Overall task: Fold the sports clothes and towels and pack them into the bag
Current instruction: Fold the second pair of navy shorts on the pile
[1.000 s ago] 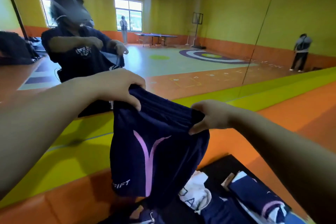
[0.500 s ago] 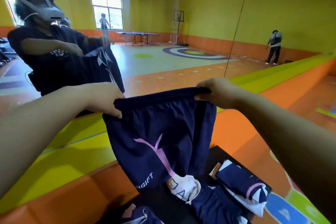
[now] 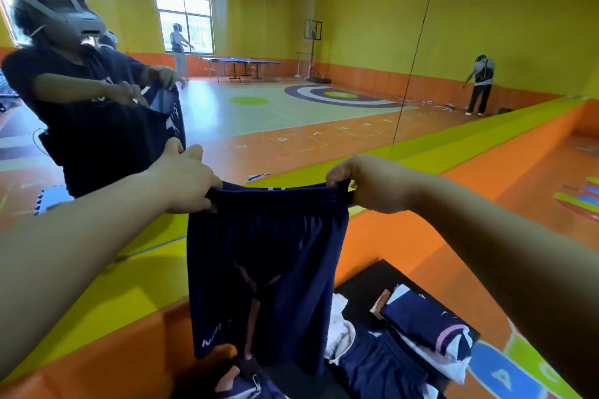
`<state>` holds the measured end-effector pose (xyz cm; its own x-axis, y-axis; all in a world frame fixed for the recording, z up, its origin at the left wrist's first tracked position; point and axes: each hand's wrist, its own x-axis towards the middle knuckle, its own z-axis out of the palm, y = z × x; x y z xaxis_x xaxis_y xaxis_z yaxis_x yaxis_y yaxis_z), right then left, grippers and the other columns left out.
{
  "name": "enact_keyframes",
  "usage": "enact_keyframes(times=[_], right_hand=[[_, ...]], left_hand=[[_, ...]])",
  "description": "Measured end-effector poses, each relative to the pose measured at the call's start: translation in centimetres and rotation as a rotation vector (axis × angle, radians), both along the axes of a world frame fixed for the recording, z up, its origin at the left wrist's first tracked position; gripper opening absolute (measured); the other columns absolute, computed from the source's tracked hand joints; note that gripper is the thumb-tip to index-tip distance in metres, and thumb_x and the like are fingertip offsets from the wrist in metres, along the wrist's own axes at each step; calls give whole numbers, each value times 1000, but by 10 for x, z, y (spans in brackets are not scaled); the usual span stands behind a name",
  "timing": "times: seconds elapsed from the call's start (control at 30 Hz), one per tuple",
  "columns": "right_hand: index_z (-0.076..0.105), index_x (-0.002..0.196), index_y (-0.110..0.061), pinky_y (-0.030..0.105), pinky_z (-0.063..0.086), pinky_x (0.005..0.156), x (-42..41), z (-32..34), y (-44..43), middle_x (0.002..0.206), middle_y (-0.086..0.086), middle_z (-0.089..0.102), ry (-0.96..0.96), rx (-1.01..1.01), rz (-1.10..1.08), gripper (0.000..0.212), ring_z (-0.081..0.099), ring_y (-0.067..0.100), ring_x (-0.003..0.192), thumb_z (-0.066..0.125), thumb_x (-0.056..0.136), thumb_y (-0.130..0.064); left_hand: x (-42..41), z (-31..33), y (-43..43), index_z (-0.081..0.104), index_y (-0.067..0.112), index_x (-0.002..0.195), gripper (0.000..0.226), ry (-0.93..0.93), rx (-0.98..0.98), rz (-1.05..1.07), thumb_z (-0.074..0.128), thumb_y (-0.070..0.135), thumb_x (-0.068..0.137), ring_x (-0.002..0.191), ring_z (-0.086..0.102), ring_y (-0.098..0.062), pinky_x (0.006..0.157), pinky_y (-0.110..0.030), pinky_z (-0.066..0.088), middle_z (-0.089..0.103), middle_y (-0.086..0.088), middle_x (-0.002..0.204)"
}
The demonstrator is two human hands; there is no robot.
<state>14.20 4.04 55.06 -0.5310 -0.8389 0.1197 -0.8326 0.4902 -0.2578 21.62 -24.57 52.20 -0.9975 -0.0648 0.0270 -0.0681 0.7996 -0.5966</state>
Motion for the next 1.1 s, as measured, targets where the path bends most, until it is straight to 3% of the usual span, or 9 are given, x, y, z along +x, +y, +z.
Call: enact_keyframes(times=[0.1,0.2,0.33,0.47,0.53,0.63,0.73,0.97,1.1], right_hand=[[65,81,-7,33,45,68,4,2,0,82,13,64,-67,-7,13,26,56,24,76,47,80,12],[71,101,-23,39,54,82,5,2,1,102,-3,70,-64,54,-21,59,63,18,96,39,74,18],[61,113,-46,45,42,93,5,-3,-4,109,-12,65,57,233,-78,71,53,17,107,43,71,8],[58,115,-40,45,23,96,4,-11,-7,92,-16,50,159,435,-152,31,37,12,113,60,84,-40],[63,94,-27,46,23,95,-3,-18,-8,90,-8,56,203,450,-202,38,37,12,109,53,83,-62],[59,79,-20,46,25,91,-13,-28,-9,91,-3,60,338,444,-228,39,41,18,108,48,90,-56],[62,105,-35,46,21,90,-17,-36,-9,104,-13,62,414,335,-198,18,39,16,112,48,96,-41],[61,106,-35,48,9,96,-25,-37,-5,115,-22,54,514,263,-186,15,28,13,129,50,97,-30],[60,98,-31,45,17,87,-29,-38,-2,107,-22,55,525,315,-215,14,31,16,117,48,97,-24]], left_hand=[[8,-10,-9,50,41,123,40,-117,-28,-90,54,48,84,117,30,-19,88,-39,25,49,18,124],[15,-22,-17,40,48,132,49,-224,101,-94,56,43,86,122,25,-15,90,-35,22,51,15,122],[16,-27,-20,50,40,119,31,-253,10,-109,48,51,89,120,31,-15,93,-37,26,55,7,115],[16,-21,-26,52,37,116,32,-175,-44,-130,42,54,91,119,39,-14,86,-34,32,59,12,117],[16,-21,-29,53,35,116,34,-142,-64,-156,40,54,92,119,42,-13,86,-33,33,58,14,118],[17,-23,-27,53,32,116,32,-139,-87,-187,39,49,93,120,43,-13,90,-33,36,55,13,120],[16,-26,-27,59,29,107,31,-121,-78,-170,39,45,90,115,46,-14,89,-34,39,56,8,117],[15,-22,-37,62,30,112,61,-78,-129,-99,24,71,88,111,42,-14,77,-30,37,49,8,113],[14,-15,-46,63,32,113,65,-81,-133,-127,25,76,84,108,34,-18,77,-29,36,40,10,120]])
